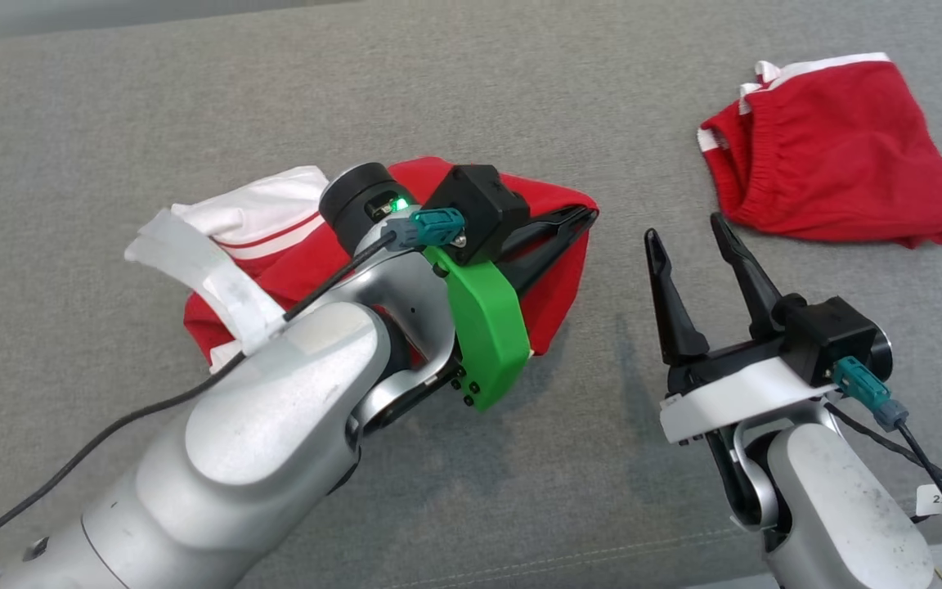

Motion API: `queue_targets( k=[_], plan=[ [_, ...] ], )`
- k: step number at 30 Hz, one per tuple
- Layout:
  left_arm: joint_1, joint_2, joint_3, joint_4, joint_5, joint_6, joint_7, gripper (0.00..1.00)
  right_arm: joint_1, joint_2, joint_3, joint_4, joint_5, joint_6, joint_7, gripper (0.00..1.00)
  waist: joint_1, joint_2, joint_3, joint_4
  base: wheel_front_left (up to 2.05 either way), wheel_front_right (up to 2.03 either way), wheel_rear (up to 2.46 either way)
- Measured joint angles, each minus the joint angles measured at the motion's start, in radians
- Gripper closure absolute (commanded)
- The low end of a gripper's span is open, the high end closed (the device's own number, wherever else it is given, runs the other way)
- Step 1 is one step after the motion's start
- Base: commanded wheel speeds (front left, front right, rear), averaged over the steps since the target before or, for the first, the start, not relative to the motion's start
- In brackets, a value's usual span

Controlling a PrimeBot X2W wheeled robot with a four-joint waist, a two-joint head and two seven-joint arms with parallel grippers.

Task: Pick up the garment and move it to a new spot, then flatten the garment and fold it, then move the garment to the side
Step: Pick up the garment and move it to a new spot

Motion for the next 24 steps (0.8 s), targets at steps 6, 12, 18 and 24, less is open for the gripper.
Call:
queue_targets(
  k=[6, 12, 18, 24],
  plan=[
    [0.001, -0.015, 0.01, 0.07, 0.027, 0.001, -0.036, 1.0, 0.007, 0.026, 0.04, 0.0, 0.005, 0.012, 0.0, 0.0, 0.0, 0.0, -0.026, -0.084, 0.0, 0.0, 0.0],
    [0.002, -0.045, 0.004, 0.113, 0.052, 0.011, -0.062, 0.17, 0.011, 0.025, 0.027, -0.012, 0.006, 0.012, -0.001, 0.0, 0.0, 0.0, -0.038, -0.154, 0.0, 0.0, 0.0],
    [0.003, -0.057, 0.023, 0.13, 0.051, 0.042, -0.071, 0.0, 0.056, 0.022, -0.007, -0.023, 0.006, 0.009, -0.004, 0.0, 0.0, 0.0, -0.043, -0.15, 0.0, 0.0, 0.0],
    [0.005, -0.047, 0.043, 0.134, 0.051, 0.07, -0.072, 0.0, 0.074, 0.022, -0.014, -0.026, 0.006, 0.009, -0.004, 0.0, 0.0, 0.0, -0.039, -0.107, 0.0, 0.0, 0.0]
  ],
)
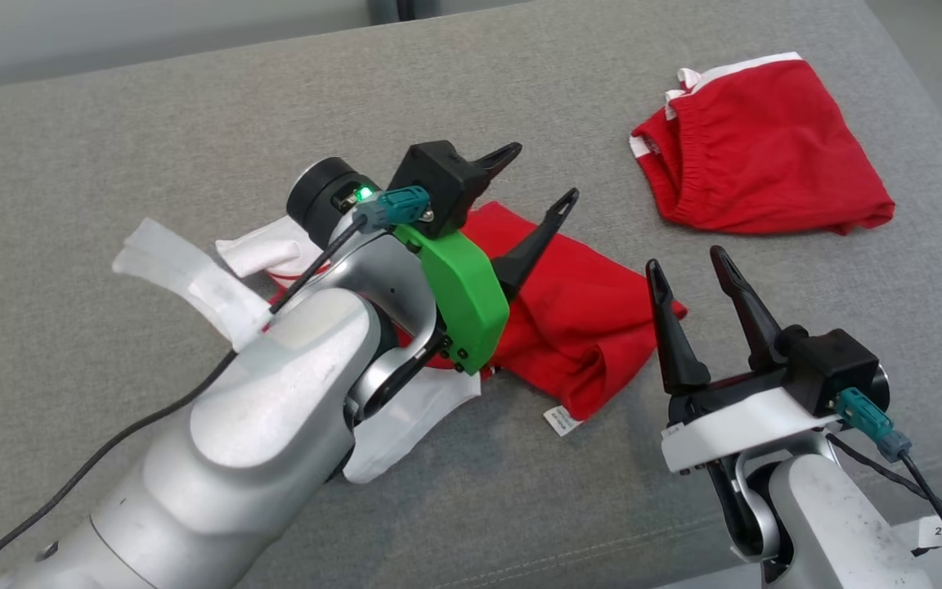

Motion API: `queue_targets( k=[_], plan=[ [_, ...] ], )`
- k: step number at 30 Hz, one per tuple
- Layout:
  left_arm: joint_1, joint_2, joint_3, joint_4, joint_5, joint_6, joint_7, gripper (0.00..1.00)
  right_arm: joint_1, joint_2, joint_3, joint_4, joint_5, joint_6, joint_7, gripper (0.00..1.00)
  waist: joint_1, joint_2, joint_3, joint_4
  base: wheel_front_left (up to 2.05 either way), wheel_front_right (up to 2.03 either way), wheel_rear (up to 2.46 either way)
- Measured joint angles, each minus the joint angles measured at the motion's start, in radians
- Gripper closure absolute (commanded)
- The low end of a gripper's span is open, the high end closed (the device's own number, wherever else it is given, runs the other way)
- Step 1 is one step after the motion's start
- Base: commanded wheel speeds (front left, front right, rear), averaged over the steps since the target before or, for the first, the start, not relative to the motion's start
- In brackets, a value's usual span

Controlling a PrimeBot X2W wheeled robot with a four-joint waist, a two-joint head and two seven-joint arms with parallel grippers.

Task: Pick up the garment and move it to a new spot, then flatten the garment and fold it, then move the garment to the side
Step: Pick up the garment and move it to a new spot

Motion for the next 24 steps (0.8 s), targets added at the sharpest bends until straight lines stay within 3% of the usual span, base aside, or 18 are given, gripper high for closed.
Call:
queue_targets(
  k=[5, 10, 14, 24],
  plan=[
    [0.062, 0.018, 0.043, -0.008, -0.017, 0.044, -0.015, 0.0, 0.001, -0.001, -0.001, -0.006, -0.008, 0.0, 0.0, 0.0, 0.0, 0.0, 0.004, 0.048, 0.0, 0.0, 0.0],
    [0.202, 0.103, 0.076, -0.007, -0.04, 0.103, -0.019, 0.0, 0.005, -0.008, -0.003, -0.006, -0.017, 0.0, 0.0, 0.0, 0.0, 0.0, 0.003, 0.092, 0.0, 0.0, 0.0],
    [0.309, 0.139, 0.098, -0.038, -0.073, 0.147, -0.02, 0.0, 0.038, -0.019, -0.018, -0.005, -0.017, 0.0, 0.0, 0.0, 0.0, 0.0, -0.006, 0.122, 0.0, 0.0, 0.0],
    [0.488, 0.145, 0.104, -0.162, -0.154, 0.158, 0.021, 0.0, 0.075, -0.034, -0.031, -0.004, -0.024, -0.006, 0.0, 0.0, 0.0, 0.0, -0.027, 0.198, 0.0, 0.0, 0.0]
  ],
)
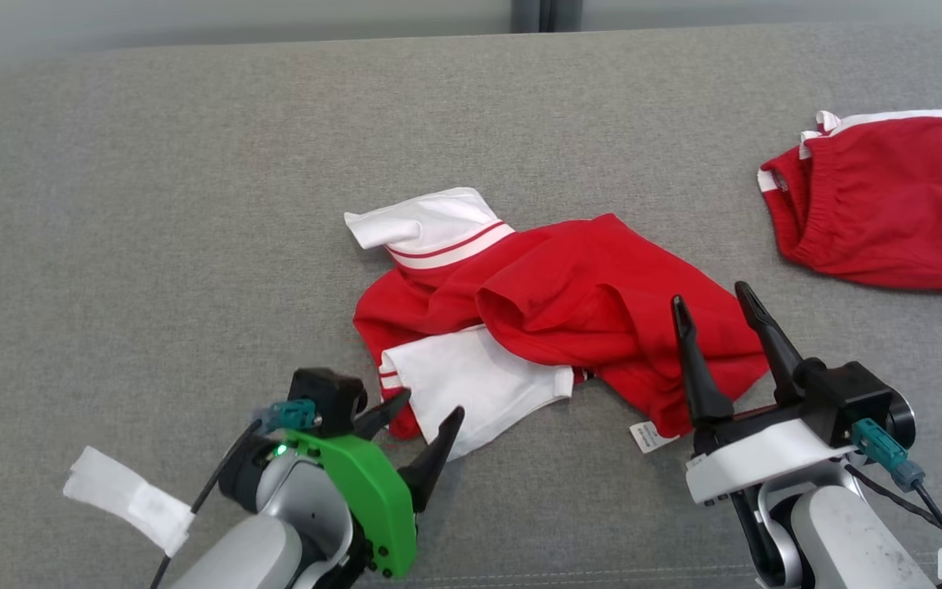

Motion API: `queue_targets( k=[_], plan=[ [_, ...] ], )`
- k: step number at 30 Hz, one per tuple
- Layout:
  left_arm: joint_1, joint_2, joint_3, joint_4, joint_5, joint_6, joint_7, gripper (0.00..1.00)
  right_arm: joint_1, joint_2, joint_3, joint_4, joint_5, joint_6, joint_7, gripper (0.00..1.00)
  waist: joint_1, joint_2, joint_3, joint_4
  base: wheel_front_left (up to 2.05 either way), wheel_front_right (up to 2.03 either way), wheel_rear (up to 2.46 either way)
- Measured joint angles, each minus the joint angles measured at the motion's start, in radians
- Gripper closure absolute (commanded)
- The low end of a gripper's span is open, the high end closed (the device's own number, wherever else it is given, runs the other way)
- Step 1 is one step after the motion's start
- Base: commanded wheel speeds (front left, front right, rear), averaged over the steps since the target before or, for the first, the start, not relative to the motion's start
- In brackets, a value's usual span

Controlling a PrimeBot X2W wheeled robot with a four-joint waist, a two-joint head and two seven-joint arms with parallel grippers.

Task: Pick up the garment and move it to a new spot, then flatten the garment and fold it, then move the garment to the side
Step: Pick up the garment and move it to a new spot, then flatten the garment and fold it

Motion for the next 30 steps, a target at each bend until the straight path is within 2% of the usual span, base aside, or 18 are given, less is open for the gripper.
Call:
queue_targets(
  k=[8, 20, 30],
  plan=[
    [0.131, 0.024, 0.024, -0.007, -0.098, 0.009, 0.043, 0.0, 0.0, 0.002, 0.031, -0.002, -0.007, 0.018, 0.0, 0.0, 0.0, 0.0, 0.004, 0.027, 0.0, 0.0, 0.0],
    [0.135, 0.015, 0.054, -0.024, -0.111, 0.016, 0.044, 0.0, -0.014, 0.002, 0.038, -0.002, -0.019, 0.027, 0.0, 0.0, 0.0, 0.0, 0.031, -0.013, 0.0, 0.0, 0.0],
    [0.141, 0.015, 0.067, 0.021, -0.11, 0.018, 0.053, 0.01, -0.019, 0.002, 0.036, -0.002, -0.029, 0.027, 0.0, 0.0, 0.0, 0.0, 0.045, -0.047, 0.0, 0.0, 0.0]
  ],
)
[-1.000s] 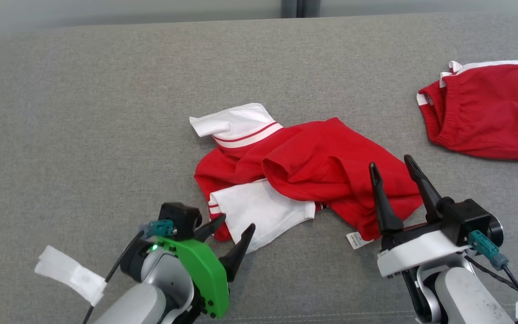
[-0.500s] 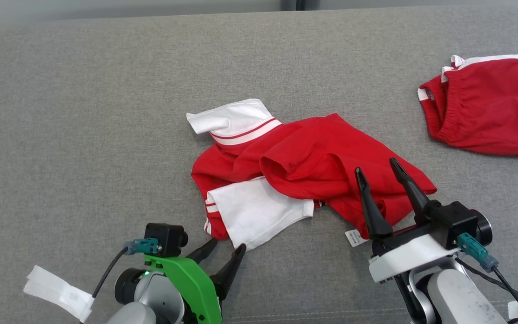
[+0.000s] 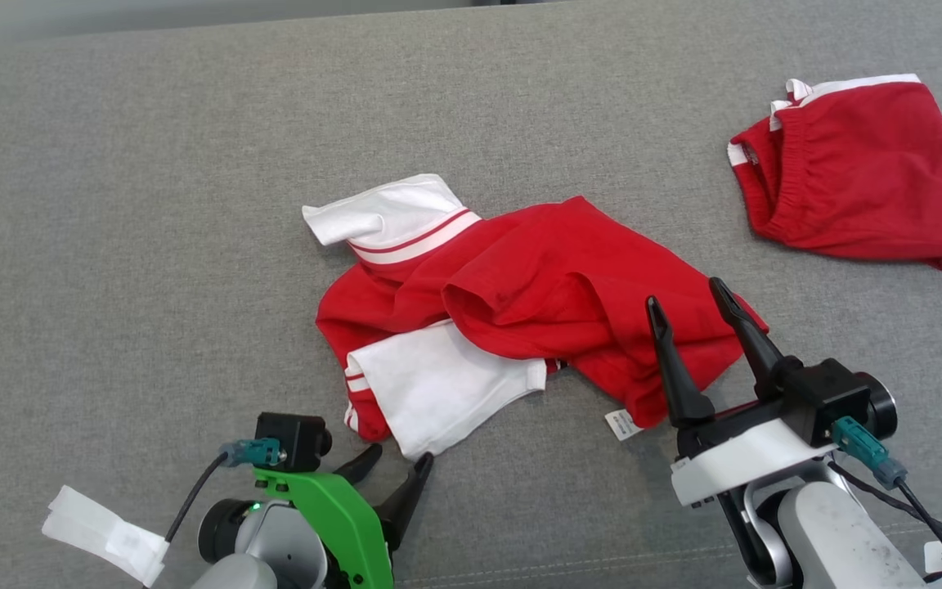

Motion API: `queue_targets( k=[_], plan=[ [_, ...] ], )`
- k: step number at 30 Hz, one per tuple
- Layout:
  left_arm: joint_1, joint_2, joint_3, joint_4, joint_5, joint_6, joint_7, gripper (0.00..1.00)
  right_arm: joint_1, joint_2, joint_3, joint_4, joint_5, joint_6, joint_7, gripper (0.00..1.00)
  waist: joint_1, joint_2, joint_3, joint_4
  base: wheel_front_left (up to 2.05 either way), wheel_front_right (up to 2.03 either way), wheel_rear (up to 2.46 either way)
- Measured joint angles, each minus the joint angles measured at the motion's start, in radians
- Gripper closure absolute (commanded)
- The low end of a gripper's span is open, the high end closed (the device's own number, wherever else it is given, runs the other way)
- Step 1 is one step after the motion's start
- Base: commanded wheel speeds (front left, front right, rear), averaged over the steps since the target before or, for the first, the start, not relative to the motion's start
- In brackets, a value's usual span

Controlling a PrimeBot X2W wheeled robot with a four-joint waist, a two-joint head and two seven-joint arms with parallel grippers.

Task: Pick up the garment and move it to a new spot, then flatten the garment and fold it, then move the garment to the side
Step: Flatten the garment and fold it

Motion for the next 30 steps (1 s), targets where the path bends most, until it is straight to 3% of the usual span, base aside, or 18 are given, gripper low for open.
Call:
queue_targets(
  k=[2, 3, 5, 8, 10, 12, 21, 26, 30],
  plan=[
    [0.0, -0.005, -0.001, 0.005, -0.001, 0.0, 0.0, 0.16, 0.0, 0.0, -0.006, 0.0, 0.0, 0.0, 0.0, 0.0, 0.0, 0.0, 0.003, -0.005, 0.0, 0.0, 0.0],
    [0.0, -0.009, -0.002, 0.005, -0.001, 0.0, 0.0, 0.35, 0.0, -0.001, -0.007, 0.0, 0.0, 0.0, 0.0, 0.0, 0.0, 0.0, 0.005, -0.006, 0.0, 0.0, 0.0],
    [0.0, -0.026, -0.002, 0.007, -0.001, 0.001, 0.0, 0.48, 0.0, 0.0, -0.008, 0.0, 0.0, 0.0, 0.0, 0.0, 0.0, 0.0, 0.006, -0.008, 0.0, 0.0, 0.0],
    [-0.001, -0.042, 0.005, 0.011, -0.001, 0.003, -0.002, 0.56, 0.0, 0.0, -0.008, 0.0, 0.0, 0.0, 0.0, 0.0, 0.0, 0.0, 0.008, -0.01, 0.0, 0.0, 0.0],
    [-0.001, -0.049, 0.016, 0.012, -0.001, 0.003, -0.007, 0.71, 0.0, 0.0, -0.008, 0.0, 0.0, 0.0, 0.0, 0.0, 0.0, 0.0, 0.009, -0.012, 0.0, 0.0, 0.0],
    [-0.003, -0.056, 0.022, 0.011, -0.001, 0.003, -0.013, 1.0, 0.0, 0.001, -0.008, 0.0, 0.0, 0.0, 0.0, 0.0, 0.0, 0.0, 0.01, -0.014, 0.0, 0.0, 0.0],
    [-0.046, -0.072, 0.067, -0.094, -0.06, -0.004, -0.027, 1.0, -0.005, 0.015, -0.01, -0.006, 0.0, 0.0, 0.0, 0.0, 0.0, 0.0, 0.017, -0.026, 0.0, 0.0, 0.0],
    [-0.187, -0.087, 0.117, -0.253, -0.091, -0.039, -0.004, 1.0, -0.019, 0.025, -0.013, -0.01, 0.001, 0.0, 0.0, 0.0, 0.0, 0.0, 0.016, -0.032, 0.0, 0.0, 0.0],
    [-0.327, -0.052, 0.186, -0.342, -0.109, -0.042, 0.046, 1.0, -0.023, 0.032, -0.007, -0.011, 0.002, 0.0, 0.0, 0.0, 0.0, 0.0, 0.011, -0.04, 0.0, 0.0, 0.0]
  ],
)
